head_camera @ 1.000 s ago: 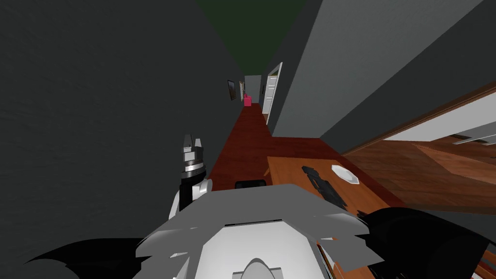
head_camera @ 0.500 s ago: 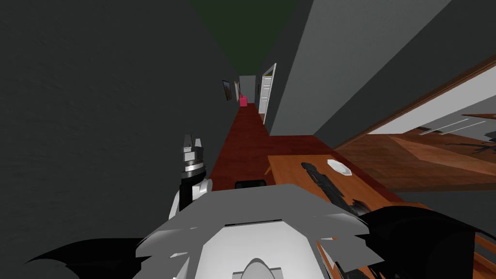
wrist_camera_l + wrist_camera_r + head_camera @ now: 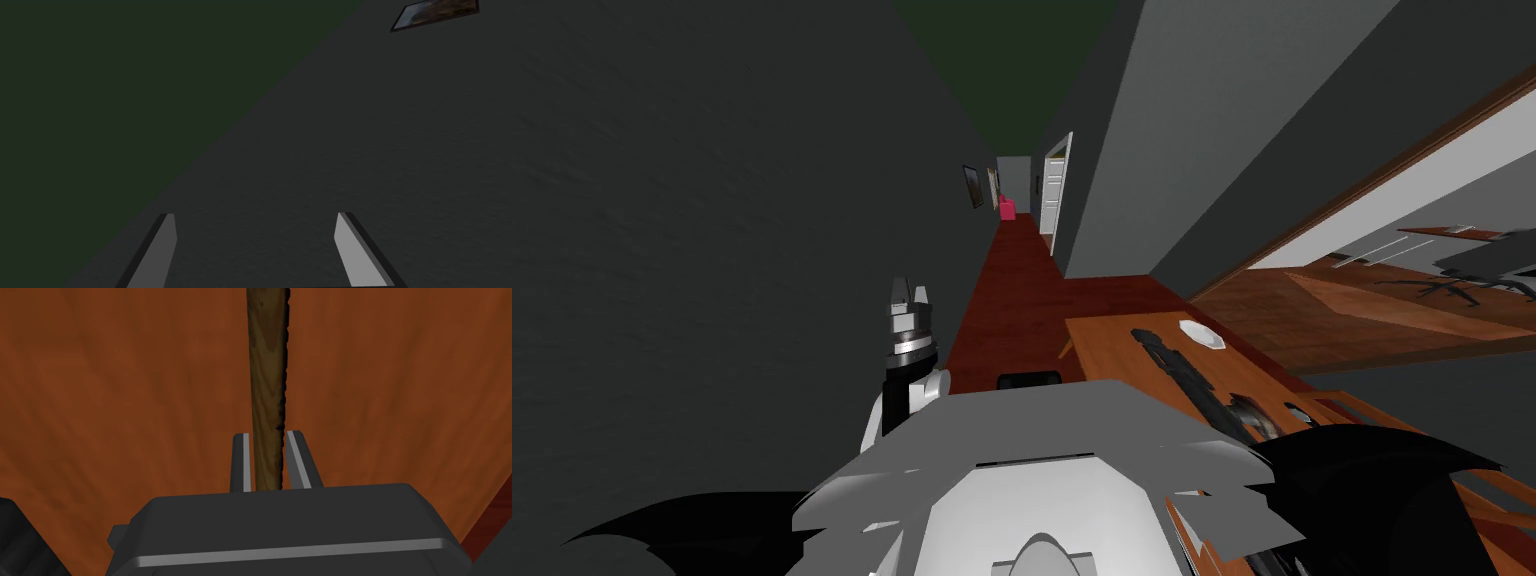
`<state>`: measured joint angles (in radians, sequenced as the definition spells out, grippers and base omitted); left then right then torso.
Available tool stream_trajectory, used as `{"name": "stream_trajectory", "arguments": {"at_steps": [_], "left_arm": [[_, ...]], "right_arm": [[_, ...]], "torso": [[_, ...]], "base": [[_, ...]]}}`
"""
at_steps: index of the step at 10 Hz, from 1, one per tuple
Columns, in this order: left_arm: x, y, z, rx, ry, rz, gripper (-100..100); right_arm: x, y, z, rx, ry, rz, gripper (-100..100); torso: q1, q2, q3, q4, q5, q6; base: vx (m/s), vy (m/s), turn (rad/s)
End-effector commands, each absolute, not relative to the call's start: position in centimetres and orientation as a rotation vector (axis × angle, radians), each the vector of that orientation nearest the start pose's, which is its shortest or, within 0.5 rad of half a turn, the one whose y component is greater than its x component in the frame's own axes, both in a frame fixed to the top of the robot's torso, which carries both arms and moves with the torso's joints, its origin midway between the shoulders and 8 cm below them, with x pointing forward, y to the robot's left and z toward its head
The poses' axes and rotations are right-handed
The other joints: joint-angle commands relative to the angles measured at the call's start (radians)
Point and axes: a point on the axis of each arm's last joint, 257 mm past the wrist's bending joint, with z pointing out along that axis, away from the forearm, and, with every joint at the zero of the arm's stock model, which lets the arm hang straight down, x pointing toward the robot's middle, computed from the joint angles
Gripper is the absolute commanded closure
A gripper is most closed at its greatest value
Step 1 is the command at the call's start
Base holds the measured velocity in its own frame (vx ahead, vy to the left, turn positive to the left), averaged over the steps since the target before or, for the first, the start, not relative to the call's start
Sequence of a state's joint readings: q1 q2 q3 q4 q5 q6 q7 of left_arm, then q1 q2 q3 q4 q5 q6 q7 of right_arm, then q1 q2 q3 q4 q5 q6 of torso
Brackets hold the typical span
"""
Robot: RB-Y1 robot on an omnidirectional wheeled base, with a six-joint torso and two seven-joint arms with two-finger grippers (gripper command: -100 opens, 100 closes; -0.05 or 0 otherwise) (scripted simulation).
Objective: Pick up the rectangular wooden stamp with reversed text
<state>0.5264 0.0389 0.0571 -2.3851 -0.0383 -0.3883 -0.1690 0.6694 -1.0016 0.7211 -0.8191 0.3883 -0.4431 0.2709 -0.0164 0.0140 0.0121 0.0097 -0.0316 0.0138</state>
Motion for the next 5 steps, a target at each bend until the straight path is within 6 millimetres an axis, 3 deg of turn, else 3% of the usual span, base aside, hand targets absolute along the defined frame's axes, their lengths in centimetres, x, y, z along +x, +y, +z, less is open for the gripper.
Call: {"name": "stream_trajectory", "arguments": {"at_steps": [1, 2, 3, 4, 5], "left_arm": [[33.7, 29.0, 4.3, -0.554, 0.72, -1.047, 0], [33.7, 29.0, 4.3, -0.554, 0.72, -1.047, 0], [33.7, 29.0, 4.2, -0.554, 0.72, -1.046, 0], [33.7, 29.0, 4.3, -0.554, 0.72, -1.047, 0], [33.7, 29.0, 4.3, -0.554, 0.72, -1.047, 0]], "right_arm": [[-16.2, -54.1, -53.4, -0.017, 3.114, 0.06, 100], [-14.0, -57.2, -52.1, -0.048, 3.099, 0.029, 100], [-13.9, -57.8, -52.0, -0.047, 3.101, 0.011, 100], [-14.5, -57.3, -52.3, -0.045, 3.102, 0.022, 100], [-14.5, -57.4, -52.1, -0.047, 3.101, 0.021, 0]], "torso": [[0.0, 0.0, 0.0, 0.0, 0.0, 0.0], [-0.001, 0.0, 0.0, 0.0, 0.0, 0.0], [0.001, -0.001, 0.0, 0.0, 0.0, 0.001], [0.001, 0.0, 0.0, 0.0, 0.001, 0.001], [-0.001, 0.001, 0.0, 0.0, 0.0, 0.001]], "base": [[0.003, 0.043, 0.014], [0.021, 0.089, -0.206], [0.004, 0.088, -0.114], [-0.003, 0.026, -0.006], [0.0, 0.006, 0.0]]}}
